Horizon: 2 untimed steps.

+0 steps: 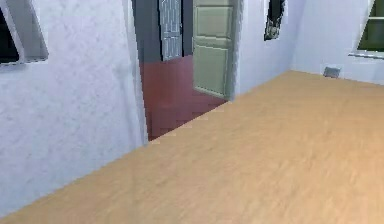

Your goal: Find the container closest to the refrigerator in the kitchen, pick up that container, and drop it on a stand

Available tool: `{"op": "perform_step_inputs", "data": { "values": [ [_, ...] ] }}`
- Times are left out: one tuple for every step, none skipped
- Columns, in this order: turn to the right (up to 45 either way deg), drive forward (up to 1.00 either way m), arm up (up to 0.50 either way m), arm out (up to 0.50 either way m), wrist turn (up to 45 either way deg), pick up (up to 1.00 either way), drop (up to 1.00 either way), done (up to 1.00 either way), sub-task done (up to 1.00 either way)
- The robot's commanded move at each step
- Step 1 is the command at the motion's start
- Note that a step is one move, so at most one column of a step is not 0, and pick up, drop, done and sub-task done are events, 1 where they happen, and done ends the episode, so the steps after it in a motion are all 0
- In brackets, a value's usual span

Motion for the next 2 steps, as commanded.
{"op": "perform_step_inputs", "data": {
  "values": [
    [3.0, 0.0, 0.0, 0.0, 0.0, 0.0, 0.0, 0.0, 0.0],
    [0.0, 1.0, 0.0, 0.0, 0.0, 0.0, 0.0, 0.0, 0.0]
  ]
}}
